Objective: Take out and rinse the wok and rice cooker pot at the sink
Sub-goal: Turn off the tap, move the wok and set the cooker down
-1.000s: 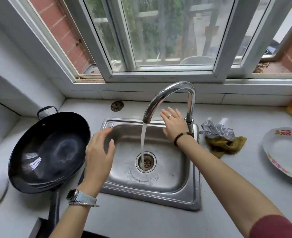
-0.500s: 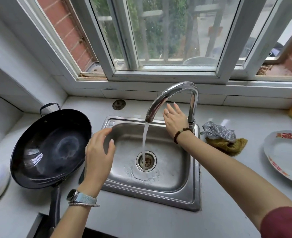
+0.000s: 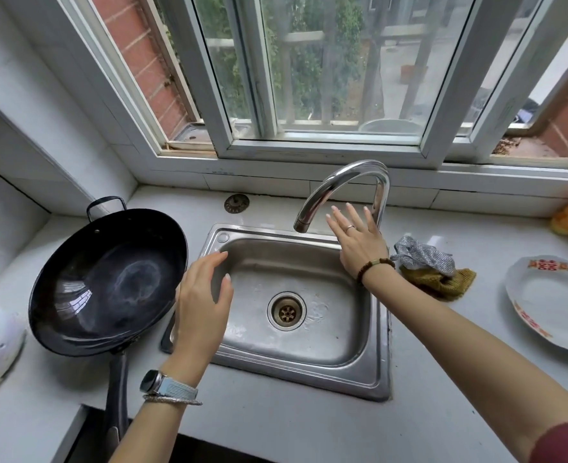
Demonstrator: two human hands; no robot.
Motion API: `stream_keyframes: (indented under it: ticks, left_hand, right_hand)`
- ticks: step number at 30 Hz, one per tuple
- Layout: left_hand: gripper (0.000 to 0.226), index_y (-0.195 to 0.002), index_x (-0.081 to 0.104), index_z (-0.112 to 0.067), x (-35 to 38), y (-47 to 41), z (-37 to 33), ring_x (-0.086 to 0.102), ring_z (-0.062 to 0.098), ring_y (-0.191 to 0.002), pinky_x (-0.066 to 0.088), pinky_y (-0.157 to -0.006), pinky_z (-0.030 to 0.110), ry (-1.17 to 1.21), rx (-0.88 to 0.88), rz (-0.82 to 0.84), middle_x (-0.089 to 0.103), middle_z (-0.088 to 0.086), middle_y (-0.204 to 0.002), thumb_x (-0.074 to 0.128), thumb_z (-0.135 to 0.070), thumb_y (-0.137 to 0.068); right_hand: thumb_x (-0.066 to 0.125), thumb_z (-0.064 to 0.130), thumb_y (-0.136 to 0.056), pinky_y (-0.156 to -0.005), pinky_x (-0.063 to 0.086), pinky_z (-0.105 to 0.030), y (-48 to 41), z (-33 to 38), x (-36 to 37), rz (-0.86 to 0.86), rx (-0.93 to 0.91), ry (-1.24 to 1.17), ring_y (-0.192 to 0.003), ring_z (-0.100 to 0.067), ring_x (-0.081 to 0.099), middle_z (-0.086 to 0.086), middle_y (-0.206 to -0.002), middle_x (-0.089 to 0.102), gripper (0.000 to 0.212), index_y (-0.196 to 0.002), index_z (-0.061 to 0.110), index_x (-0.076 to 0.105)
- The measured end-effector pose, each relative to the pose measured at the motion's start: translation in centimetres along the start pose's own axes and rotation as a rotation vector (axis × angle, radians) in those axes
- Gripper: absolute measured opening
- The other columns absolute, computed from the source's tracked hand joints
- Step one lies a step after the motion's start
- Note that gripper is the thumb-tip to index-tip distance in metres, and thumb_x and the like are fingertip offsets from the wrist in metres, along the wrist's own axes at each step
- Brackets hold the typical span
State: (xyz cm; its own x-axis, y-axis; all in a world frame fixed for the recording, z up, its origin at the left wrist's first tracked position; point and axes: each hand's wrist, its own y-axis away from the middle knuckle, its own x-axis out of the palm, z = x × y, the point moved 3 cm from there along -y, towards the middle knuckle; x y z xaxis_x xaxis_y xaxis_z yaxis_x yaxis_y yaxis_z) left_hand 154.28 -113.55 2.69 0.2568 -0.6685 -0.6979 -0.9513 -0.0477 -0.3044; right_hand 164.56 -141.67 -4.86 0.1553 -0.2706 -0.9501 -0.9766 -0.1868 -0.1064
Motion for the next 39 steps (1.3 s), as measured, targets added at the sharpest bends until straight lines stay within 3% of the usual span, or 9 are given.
stream_keyframes:
  ticks: [2, 4, 9, 12, 17, 24, 27, 33, 39]
  left_hand:
    - [0.037, -0.123, 0.059, -0.014, -0.2, 0.3, 0.0, 0.054, 0.021, -0.117, 0.042, -0.100, 0.053, 0.001, 0.000, -0.004, 0.060, 0.001, -0.123, 0.048, -0.021, -0.089]
    - [0.036, -0.123, 0.060, -0.014, -0.4, 0.8, 0.0, 0.054, 0.021, -0.116, 0.042, -0.100, 0.054, 0.007, -0.003, -0.011, 0.060, 0.001, -0.123, 0.048, -0.020, -0.089]
    - [0.031, -0.117, 0.062, -0.016, -1.8, 2.8, 1.2, 0.056, 0.019, -0.111, 0.043, -0.099, 0.053, 0.021, -0.045, -0.030, 0.060, -0.003, -0.116, 0.048, -0.020, -0.089]
    - [0.023, -0.113, 0.064, -0.017, -3.3, 4.3, 2.9, 0.056, 0.017, -0.108, 0.045, -0.097, 0.048, 0.031, -0.116, -0.047, 0.058, -0.006, -0.111, 0.052, -0.012, -0.093]
    - [0.022, -0.111, 0.065, -0.017, -6.8, 7.0, 6.4, 0.055, 0.010, -0.099, 0.046, -0.089, 0.027, 0.106, -0.260, -0.071, 0.059, -0.003, -0.109, 0.054, -0.008, -0.094]
    - [0.020, -0.106, 0.065, -0.015, -11.6, 10.0, 14.3, 0.054, 0.014, -0.097, 0.039, -0.086, 0.025, 0.058, -0.341, -0.061, 0.057, -0.005, -0.102, 0.056, -0.005, -0.092]
    - [0.018, -0.106, 0.065, -0.017, -12.9, 10.6, 18.0, 0.056, 0.016, -0.098, 0.041, -0.086, 0.027, 0.042, -0.390, 0.028, 0.059, -0.003, -0.105, 0.056, -0.009, -0.092]
    - [0.014, -0.106, 0.065, -0.020, -13.4, 10.7, 22.9, 0.057, 0.009, -0.096, 0.039, -0.078, 0.018, 0.184, -0.525, 0.305, 0.065, -0.005, -0.104, 0.059, -0.023, -0.094]
    - [0.034, -0.100, 0.066, -0.014, -10.7, 10.4, 25.9, 0.065, 0.019, -0.094, 0.049, -0.082, 0.034, 0.388, -0.799, 0.567, 0.068, 0.005, -0.102, 0.059, -0.046, -0.091]
  right_hand:
    - [0.067, 0.010, -0.070, -0.116, 0.009, -0.045, 1.1, 0.2, -0.6, -0.155, 0.010, -0.154, -0.139, -0.030, 0.036, -0.007, -0.149, 0.042, 0.078, -0.144, 0.018, 0.043]
    - [0.071, 0.006, -0.063, -0.115, 0.018, -0.044, 2.4, 0.8, -1.5, -0.288, 0.023, -0.314, -0.134, -0.032, 0.043, -0.011, -0.142, 0.050, 0.078, -0.138, 0.011, 0.050]
    - [0.067, 0.004, -0.074, -0.099, 0.042, -0.038, 7.0, 3.4, -4.8, -0.436, 0.069, -0.726, -0.107, -0.029, 0.058, -0.011, -0.111, 0.064, 0.042, -0.116, 0.005, 0.060]
    - [0.061, 0.010, -0.086, -0.092, 0.046, -0.029, 10.1, 6.0, -6.3, -0.331, 0.136, -1.008, -0.100, -0.017, 0.058, -0.003, -0.105, 0.064, 0.025, -0.111, 0.011, 0.061]
    - [0.060, 0.010, -0.088, -0.084, 0.047, -0.020, 13.0, 12.5, -8.2, -0.185, 0.146, -1.194, -0.092, -0.007, 0.059, 0.007, -0.100, 0.064, 0.018, -0.105, 0.016, 0.060]
    - [0.058, 0.018, -0.091, -0.086, 0.049, -0.023, 13.7, 24.0, -10.6, 0.058, 0.199, -1.364, -0.094, -0.004, 0.061, 0.009, -0.098, 0.063, 0.019, -0.110, 0.019, 0.057]
    - [0.058, 0.023, -0.092, -0.085, 0.051, -0.025, 13.9, 29.5, -11.5, 0.226, 0.290, -1.433, -0.093, -0.006, 0.060, 0.005, -0.101, 0.063, 0.021, -0.112, 0.019, 0.054]
    - [0.063, 0.034, -0.088, -0.065, 0.043, -0.012, 14.1, 37.6, -11.9, 0.464, 0.491, -1.513, -0.084, -0.004, 0.057, 0.006, -0.099, 0.060, 0.032, -0.115, 0.020, 0.052]
    - [0.070, 0.039, -0.080, -0.078, 0.050, -0.027, 14.2, 41.9, -10.8, 0.630, 0.622, -1.441, -0.088, -0.012, 0.062, 0.005, -0.095, 0.061, 0.042, -0.112, 0.021, 0.050]
